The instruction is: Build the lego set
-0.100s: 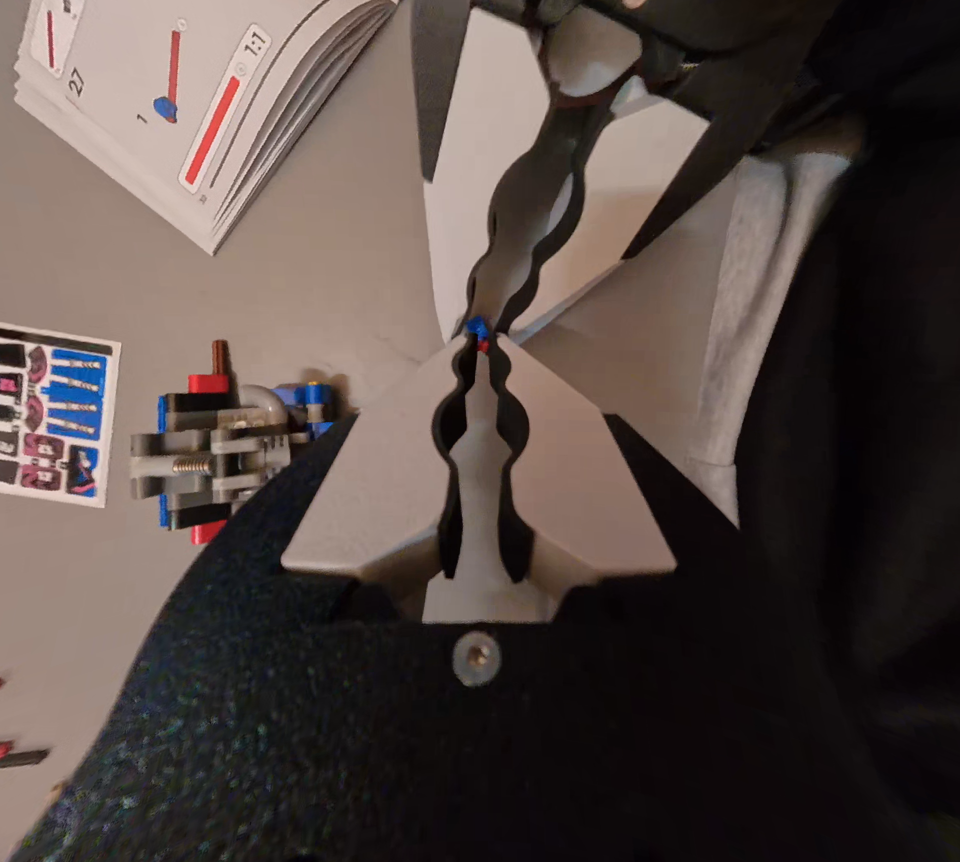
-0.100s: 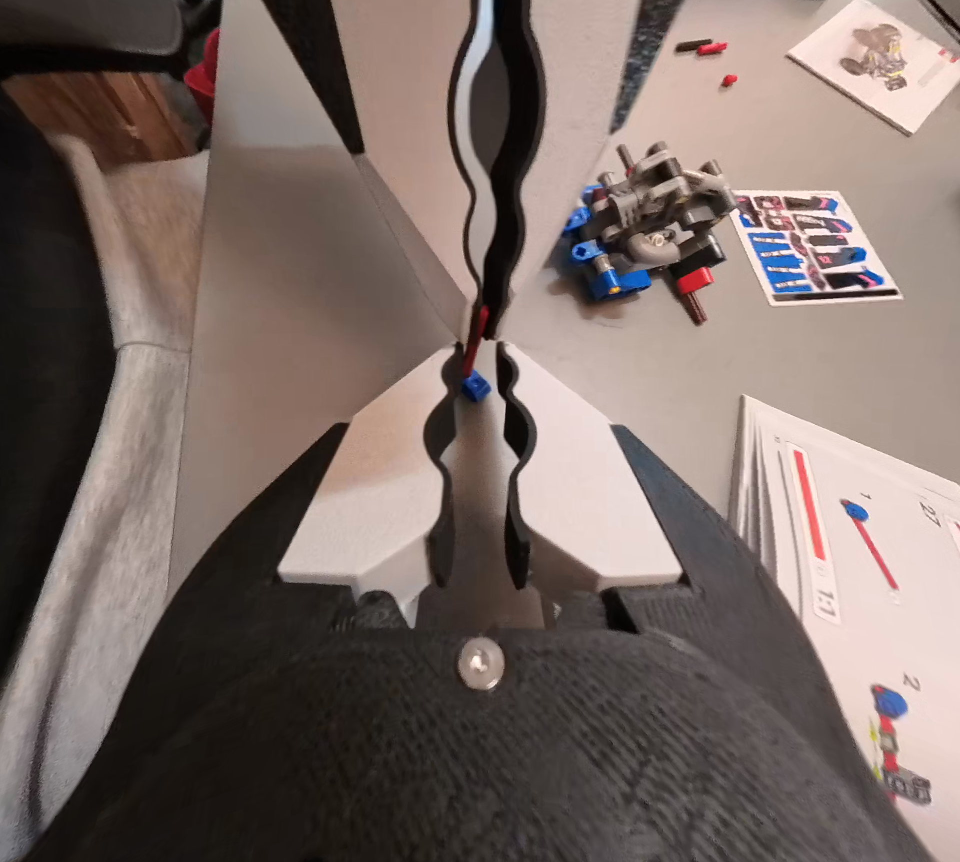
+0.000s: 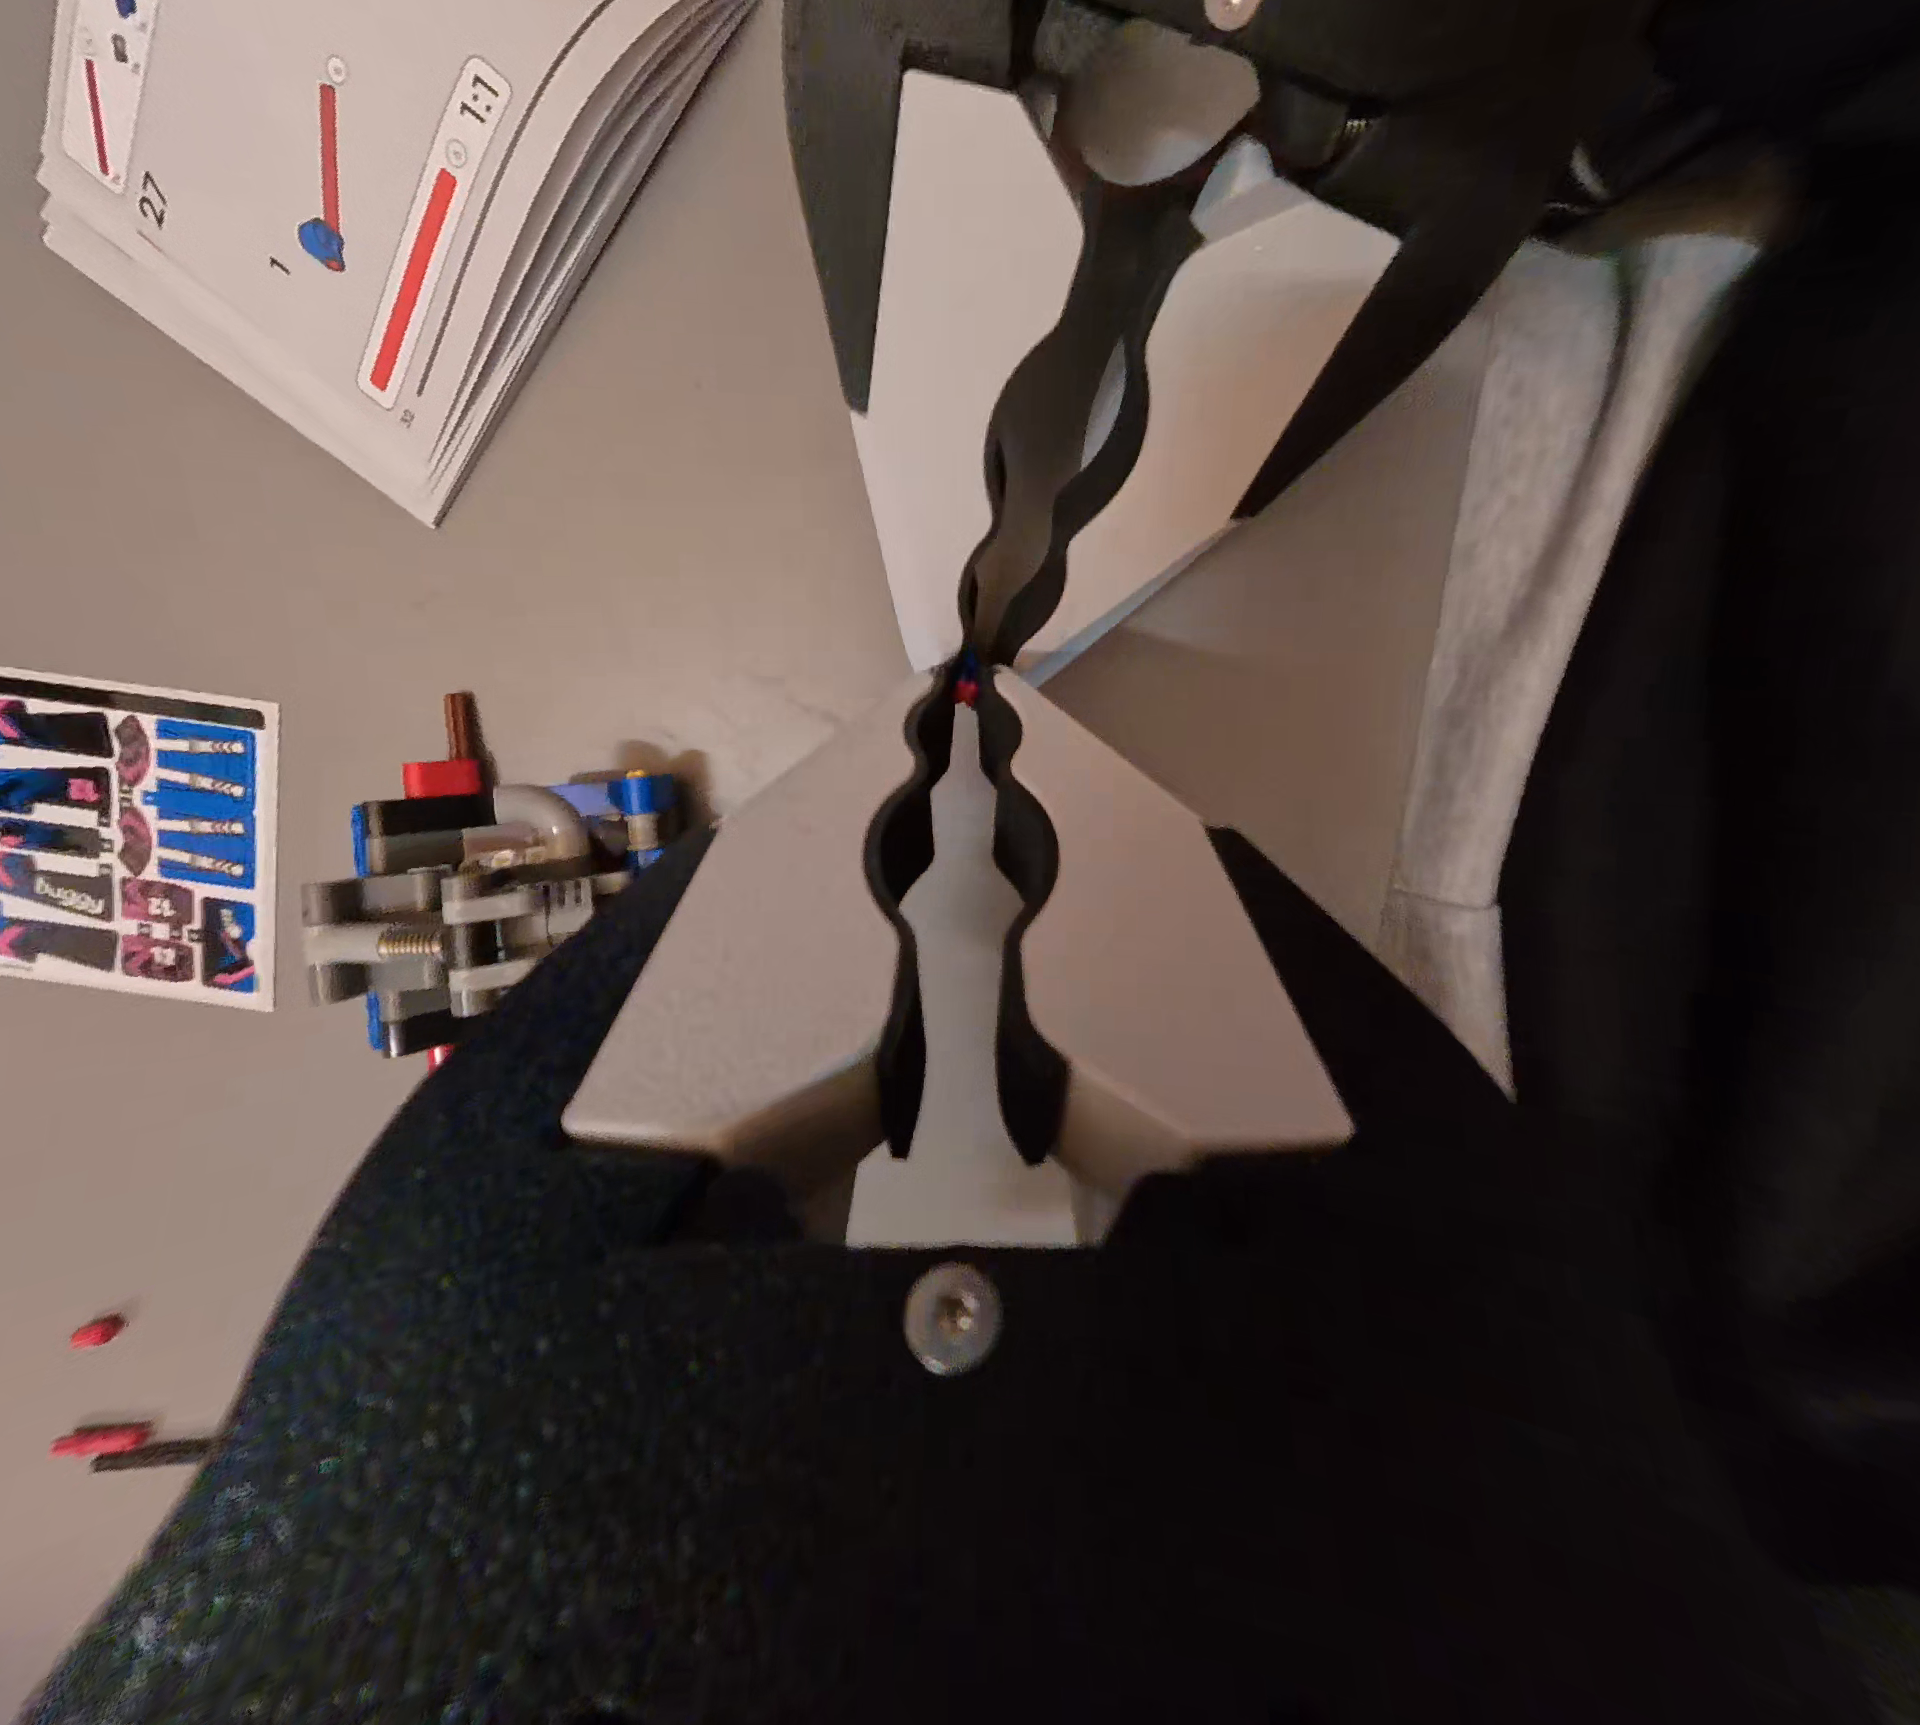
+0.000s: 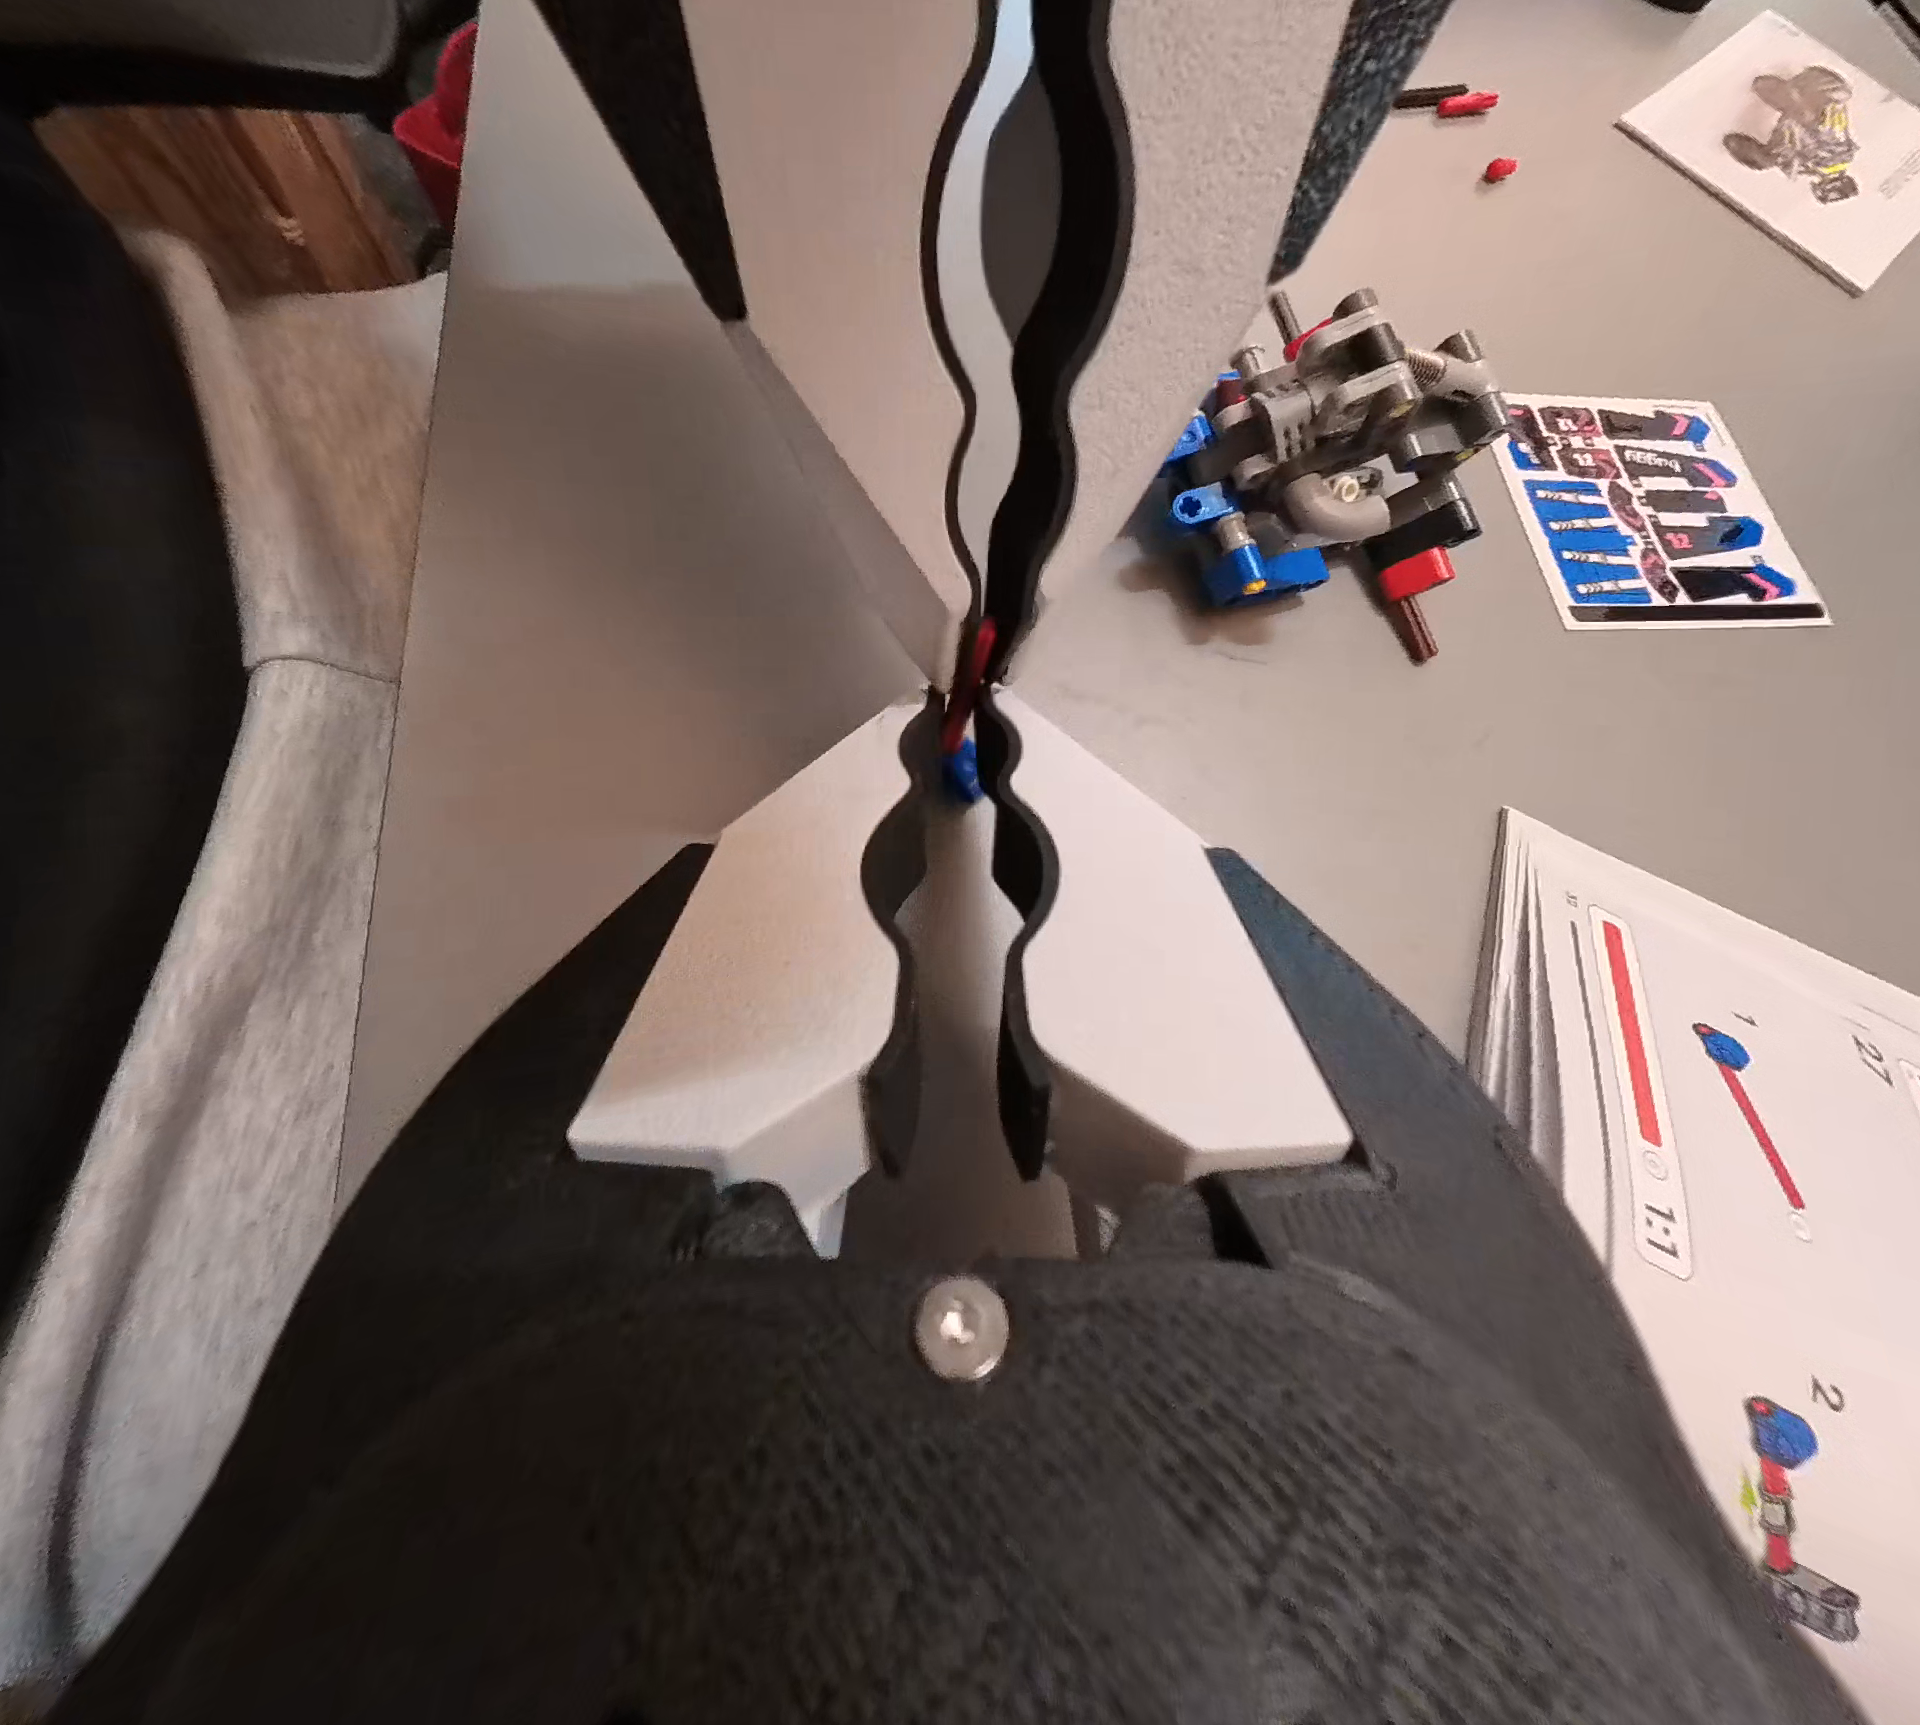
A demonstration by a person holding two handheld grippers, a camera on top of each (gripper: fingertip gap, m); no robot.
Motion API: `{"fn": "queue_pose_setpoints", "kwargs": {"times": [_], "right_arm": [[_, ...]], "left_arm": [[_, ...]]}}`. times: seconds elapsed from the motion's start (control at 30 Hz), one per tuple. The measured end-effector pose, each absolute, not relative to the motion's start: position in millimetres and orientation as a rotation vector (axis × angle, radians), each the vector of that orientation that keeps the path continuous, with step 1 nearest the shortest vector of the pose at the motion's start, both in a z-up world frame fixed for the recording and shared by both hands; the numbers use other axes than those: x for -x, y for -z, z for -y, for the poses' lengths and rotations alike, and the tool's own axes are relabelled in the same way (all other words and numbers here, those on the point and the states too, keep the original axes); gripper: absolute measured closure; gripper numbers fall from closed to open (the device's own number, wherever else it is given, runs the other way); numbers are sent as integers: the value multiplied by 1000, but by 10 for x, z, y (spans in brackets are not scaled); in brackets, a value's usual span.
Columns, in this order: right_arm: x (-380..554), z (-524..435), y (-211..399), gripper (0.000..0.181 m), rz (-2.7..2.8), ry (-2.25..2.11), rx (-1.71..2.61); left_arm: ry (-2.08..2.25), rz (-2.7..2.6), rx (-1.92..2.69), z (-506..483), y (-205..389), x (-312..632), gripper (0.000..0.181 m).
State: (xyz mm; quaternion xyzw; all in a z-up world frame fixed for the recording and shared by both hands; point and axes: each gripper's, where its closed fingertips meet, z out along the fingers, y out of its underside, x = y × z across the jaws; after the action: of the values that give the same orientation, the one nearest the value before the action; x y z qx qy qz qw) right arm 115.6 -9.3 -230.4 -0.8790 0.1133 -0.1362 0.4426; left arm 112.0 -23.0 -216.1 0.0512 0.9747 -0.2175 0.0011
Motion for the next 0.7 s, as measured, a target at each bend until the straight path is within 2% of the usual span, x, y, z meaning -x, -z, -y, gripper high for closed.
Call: {"fn": "queue_pose_setpoints", "kwargs": {"times": [0.27,0.7], "right_arm": [[-1179,128,2294,174,-228,391,2202],[-1160,138,2270,179,-220,332,2250]], "left_arm": [[636,-3113,-177,259,2168,-1137,179],[625,-3147,-211,229,2179,-1137,180]]}}
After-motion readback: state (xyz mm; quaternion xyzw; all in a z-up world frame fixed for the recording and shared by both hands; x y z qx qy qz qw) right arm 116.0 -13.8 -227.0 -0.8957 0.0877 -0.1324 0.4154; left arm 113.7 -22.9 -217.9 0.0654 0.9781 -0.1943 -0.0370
